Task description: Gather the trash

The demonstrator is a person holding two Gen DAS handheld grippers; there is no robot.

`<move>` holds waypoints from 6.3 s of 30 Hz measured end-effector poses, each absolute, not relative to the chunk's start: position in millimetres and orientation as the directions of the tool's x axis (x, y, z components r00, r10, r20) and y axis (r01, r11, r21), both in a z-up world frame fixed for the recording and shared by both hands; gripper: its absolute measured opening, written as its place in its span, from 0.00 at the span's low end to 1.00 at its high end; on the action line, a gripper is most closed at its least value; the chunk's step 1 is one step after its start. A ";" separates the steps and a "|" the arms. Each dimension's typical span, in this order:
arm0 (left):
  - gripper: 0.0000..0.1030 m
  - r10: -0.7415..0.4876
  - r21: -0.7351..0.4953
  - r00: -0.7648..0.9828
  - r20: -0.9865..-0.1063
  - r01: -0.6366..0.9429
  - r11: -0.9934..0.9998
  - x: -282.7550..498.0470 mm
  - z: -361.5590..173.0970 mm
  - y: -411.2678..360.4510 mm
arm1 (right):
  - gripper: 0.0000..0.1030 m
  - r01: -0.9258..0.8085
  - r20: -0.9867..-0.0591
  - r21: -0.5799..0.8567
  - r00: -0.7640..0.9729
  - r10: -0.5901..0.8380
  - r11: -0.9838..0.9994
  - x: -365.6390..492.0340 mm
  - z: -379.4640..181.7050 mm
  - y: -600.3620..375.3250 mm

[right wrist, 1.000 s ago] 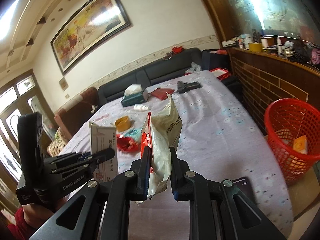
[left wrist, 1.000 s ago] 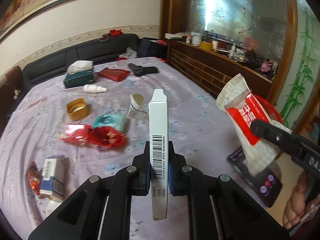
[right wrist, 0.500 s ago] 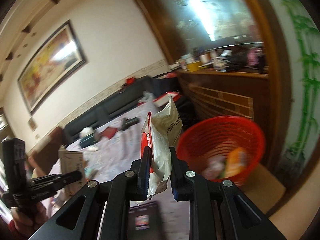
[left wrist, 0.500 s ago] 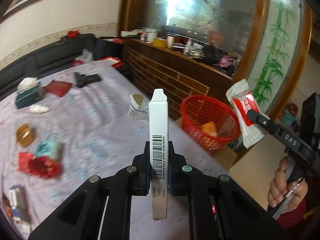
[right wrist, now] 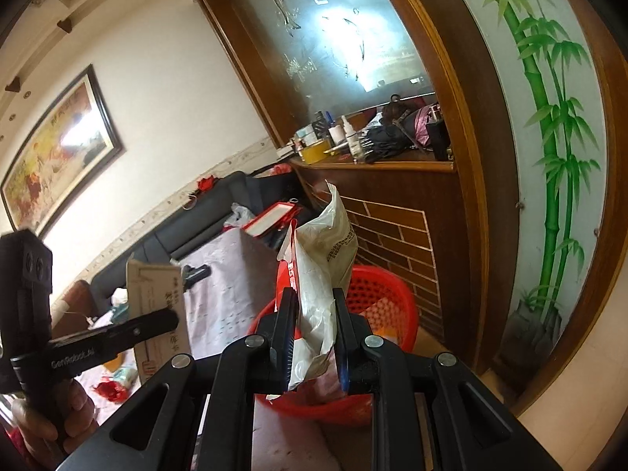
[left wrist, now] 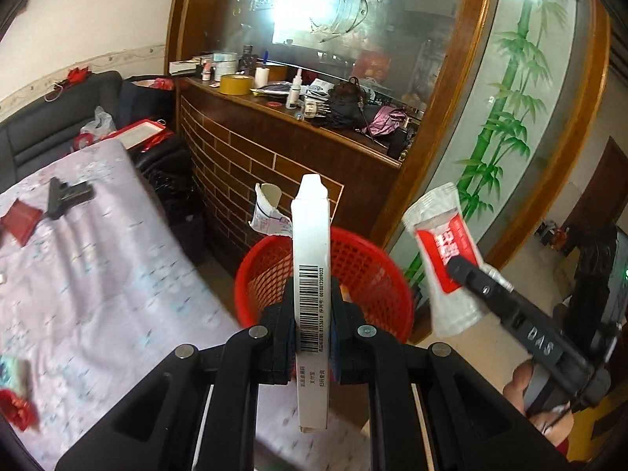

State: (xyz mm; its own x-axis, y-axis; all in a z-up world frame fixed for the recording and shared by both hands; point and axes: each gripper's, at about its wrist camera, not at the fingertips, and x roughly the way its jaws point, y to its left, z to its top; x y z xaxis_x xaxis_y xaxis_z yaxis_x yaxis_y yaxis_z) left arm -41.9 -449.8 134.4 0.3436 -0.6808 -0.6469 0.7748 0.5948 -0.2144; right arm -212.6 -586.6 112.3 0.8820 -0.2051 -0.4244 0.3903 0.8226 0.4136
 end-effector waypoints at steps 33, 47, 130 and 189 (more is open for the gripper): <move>0.50 -0.507 -0.107 0.573 -0.644 0.589 0.801 -76.9 111.9 -246.6 | 0.61 0.235 -0.547 0.088 0.824 -0.150 0.968 -173.2 100.9 -411.6; 0.51 -0.389 -0.103 0.661 -0.642 0.428 0.898 -77.2 90.5 -137.5 | 0.61 0.172 -0.575 -0.046 0.801 -0.167 0.984 -145.0 89.8 -328.5; 0.31 -0.053 -0.117 0.742 -0.668 -0.035 0.993 -42.3 72.5 78.2 | 0.62 -0.318 -0.750 0.358 0.462 0.473 0.878 -27.6 67.8 -137.0; 0.31 -0.163 -0.096 0.765 -0.623 0.132 0.987 -62.9 43.1 -78.1 | 0.35 -0.161 -0.557 0.216 0.790 0.257 0.963 -73.7 28.3 -234.2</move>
